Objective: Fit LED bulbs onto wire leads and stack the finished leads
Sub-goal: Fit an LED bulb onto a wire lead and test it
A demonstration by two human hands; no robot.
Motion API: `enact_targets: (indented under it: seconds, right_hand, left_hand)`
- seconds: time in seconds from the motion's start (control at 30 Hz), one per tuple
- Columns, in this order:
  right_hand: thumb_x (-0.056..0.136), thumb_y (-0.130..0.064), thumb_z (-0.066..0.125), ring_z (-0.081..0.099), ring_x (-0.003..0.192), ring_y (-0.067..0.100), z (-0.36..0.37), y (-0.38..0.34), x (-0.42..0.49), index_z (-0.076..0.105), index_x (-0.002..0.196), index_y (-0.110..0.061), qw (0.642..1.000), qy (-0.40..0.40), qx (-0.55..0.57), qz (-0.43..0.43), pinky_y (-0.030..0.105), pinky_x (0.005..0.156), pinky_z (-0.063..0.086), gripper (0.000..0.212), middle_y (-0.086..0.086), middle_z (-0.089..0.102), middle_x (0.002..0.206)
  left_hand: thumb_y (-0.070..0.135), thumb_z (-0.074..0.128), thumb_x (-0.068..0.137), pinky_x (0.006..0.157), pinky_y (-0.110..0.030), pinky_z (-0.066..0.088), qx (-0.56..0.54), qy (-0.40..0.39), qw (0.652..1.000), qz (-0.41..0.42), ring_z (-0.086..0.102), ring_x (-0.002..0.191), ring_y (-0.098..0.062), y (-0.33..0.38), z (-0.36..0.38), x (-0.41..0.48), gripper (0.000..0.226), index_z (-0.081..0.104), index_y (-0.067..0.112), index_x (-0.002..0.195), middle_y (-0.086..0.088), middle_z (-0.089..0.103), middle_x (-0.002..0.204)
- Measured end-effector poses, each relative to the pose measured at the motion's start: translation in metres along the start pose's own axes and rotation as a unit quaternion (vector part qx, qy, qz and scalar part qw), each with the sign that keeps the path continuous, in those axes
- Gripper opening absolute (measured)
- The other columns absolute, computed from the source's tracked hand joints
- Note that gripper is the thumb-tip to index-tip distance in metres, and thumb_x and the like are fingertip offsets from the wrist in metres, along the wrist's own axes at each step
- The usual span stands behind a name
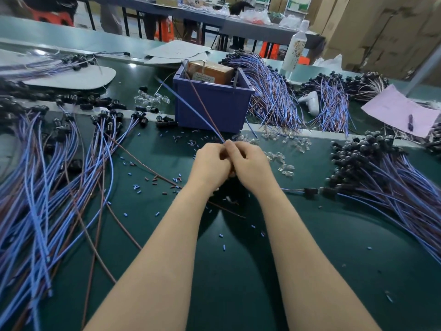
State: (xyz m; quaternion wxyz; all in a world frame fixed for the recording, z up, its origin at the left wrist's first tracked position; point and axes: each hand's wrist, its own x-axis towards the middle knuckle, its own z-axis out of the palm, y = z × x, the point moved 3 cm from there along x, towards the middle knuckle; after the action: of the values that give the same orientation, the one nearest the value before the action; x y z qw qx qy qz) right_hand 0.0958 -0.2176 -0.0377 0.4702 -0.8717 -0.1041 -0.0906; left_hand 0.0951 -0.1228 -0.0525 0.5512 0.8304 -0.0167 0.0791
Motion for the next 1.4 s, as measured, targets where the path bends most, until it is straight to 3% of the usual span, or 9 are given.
enact_targets:
  seconds: [0.13,0.23,0.4,0.5,0.57,0.7,0.9,1.17,1.4]
  right_hand:
    - [0.097,-0.020,0.049,0.063,0.087,0.021,0.002,0.005,0.001,0.070,0.097,-0.010,0.998,0.007,0.056,0.029,0.041,0.083,0.052,0.023,0.002,0.067,0.085]
    - [0.095,-0.010,0.052,0.062,0.077,0.016,0.001,0.008,0.003,0.069,0.090,-0.014,0.982,0.028,0.172,0.068,0.035,0.069,0.052,0.018,0.002,0.068,0.082]
    - [0.093,-0.006,0.054,0.057,0.066,0.012,-0.004,0.008,0.004,0.063,0.084,-0.012,0.971,0.092,0.206,0.073,0.026,0.063,0.050,0.014,0.001,0.063,0.072]
    - [0.094,-0.006,0.052,0.057,0.071,0.016,-0.005,0.007,0.004,0.061,0.084,-0.010,0.976,0.097,0.183,0.062,0.032,0.071,0.049,0.014,0.002,0.061,0.073]
    - [0.094,-0.008,0.053,0.056,0.068,0.012,-0.005,0.007,0.004,0.061,0.079,-0.015,0.981,0.068,0.171,0.068,0.027,0.069,0.048,0.018,0.000,0.061,0.071]
    - [0.094,-0.007,0.053,0.061,0.058,0.003,0.003,0.006,0.000,0.065,0.080,-0.011,0.978,-0.010,0.185,0.097,0.014,0.059,0.048,0.020,0.000,0.065,0.067]
    - [0.098,-0.013,0.044,0.067,0.090,0.031,-0.001,0.010,0.003,0.052,0.084,-0.017,0.982,0.105,0.111,0.108,0.049,0.090,0.050,0.016,0.013,0.072,0.088]
    - [0.095,-0.014,0.040,0.065,0.085,0.033,-0.008,0.003,-0.001,0.049,0.106,-0.010,0.986,0.159,-0.023,0.049,0.044,0.082,0.050,0.015,0.014,0.070,0.086]
    - [0.090,-0.016,0.043,0.064,0.089,0.034,-0.009,0.007,0.000,0.053,0.105,-0.012,0.986,0.130,-0.046,0.089,0.043,0.084,0.050,0.018,0.014,0.070,0.089]
  left_hand:
    - [-0.003,0.038,0.091,0.083,-0.041,0.057,-0.096,-0.065,0.993,-0.027,0.067,0.087,-0.030,0.001,0.003,-0.002,0.028,0.065,0.001,0.098,-0.023,0.068,0.097]
    - [-0.001,0.039,0.091,0.084,-0.046,0.055,-0.079,-0.079,0.994,-0.005,0.067,0.090,-0.036,0.004,0.004,-0.002,0.028,0.064,-0.002,0.102,-0.024,0.069,0.096]
    - [0.016,0.051,0.089,0.072,-0.033,0.052,-0.052,-0.049,0.997,-0.013,0.061,0.071,-0.014,0.003,0.003,0.000,0.021,0.070,0.014,0.083,-0.001,0.071,0.079]
    - [0.028,0.058,0.089,0.076,-0.032,0.049,-0.083,0.065,0.994,-0.035,0.060,0.074,-0.016,-0.001,-0.006,0.006,0.021,0.067,0.016,0.074,0.000,0.068,0.075]
    - [0.032,0.057,0.091,0.073,-0.028,0.047,-0.109,0.127,0.986,-0.027,0.056,0.071,-0.011,-0.004,-0.014,0.008,0.021,0.064,0.015,0.081,0.005,0.062,0.072]
    - [0.016,0.053,0.095,0.072,-0.025,0.051,-0.148,0.086,0.985,0.010,0.059,0.072,-0.012,-0.001,-0.010,0.007,0.013,0.064,0.014,0.090,0.004,0.064,0.075]
    - [0.018,0.044,0.099,0.073,-0.028,0.050,-0.134,0.115,0.984,-0.018,0.059,0.059,-0.006,-0.009,-0.011,0.011,0.028,0.058,0.016,0.076,-0.004,0.068,0.077]
    - [0.014,0.031,0.102,0.056,-0.006,0.038,-0.075,0.129,0.989,0.001,0.050,0.066,-0.005,-0.005,-0.008,0.011,0.027,0.047,0.008,0.122,0.006,0.054,0.068]
    - [0.014,0.032,0.101,0.053,-0.004,0.036,-0.048,0.106,0.993,0.020,0.050,0.060,-0.002,-0.005,-0.009,0.008,0.042,0.031,0.015,0.143,0.007,0.056,0.069]
